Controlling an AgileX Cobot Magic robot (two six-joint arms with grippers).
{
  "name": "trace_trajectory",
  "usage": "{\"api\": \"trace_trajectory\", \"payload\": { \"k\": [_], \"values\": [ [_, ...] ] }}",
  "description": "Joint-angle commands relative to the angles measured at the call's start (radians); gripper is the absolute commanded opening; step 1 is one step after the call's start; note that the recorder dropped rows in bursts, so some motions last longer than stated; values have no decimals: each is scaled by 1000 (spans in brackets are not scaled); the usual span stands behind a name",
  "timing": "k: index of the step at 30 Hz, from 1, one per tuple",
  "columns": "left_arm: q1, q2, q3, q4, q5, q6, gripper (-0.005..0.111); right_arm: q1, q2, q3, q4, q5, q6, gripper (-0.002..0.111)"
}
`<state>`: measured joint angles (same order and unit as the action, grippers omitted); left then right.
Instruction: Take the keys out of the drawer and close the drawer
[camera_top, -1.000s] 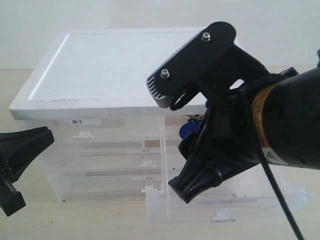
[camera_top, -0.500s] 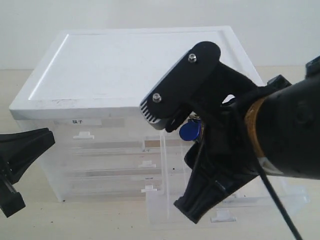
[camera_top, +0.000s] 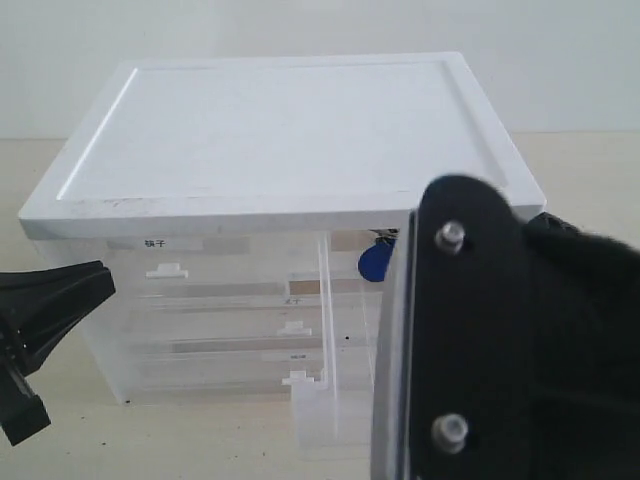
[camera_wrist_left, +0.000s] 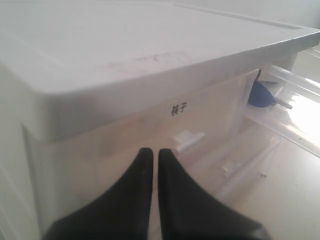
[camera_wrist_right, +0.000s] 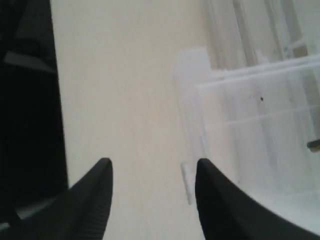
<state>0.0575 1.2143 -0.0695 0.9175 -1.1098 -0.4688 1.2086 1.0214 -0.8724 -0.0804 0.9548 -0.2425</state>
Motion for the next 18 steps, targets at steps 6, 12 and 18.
{"api": "trace_trajectory", "payload": {
  "k": [6,12,18],
  "values": [
    [2,5,-5,33,-18,-11,5,-2,36,43,-255,-19,92,45],
    [2,5,-5,31,-18,-11,5,-2,38,55,-234,-33,84,42],
    [2,5,-5,32,-18,-11,5,-2,38,129,-213,-62,37,8]
  ]
}}
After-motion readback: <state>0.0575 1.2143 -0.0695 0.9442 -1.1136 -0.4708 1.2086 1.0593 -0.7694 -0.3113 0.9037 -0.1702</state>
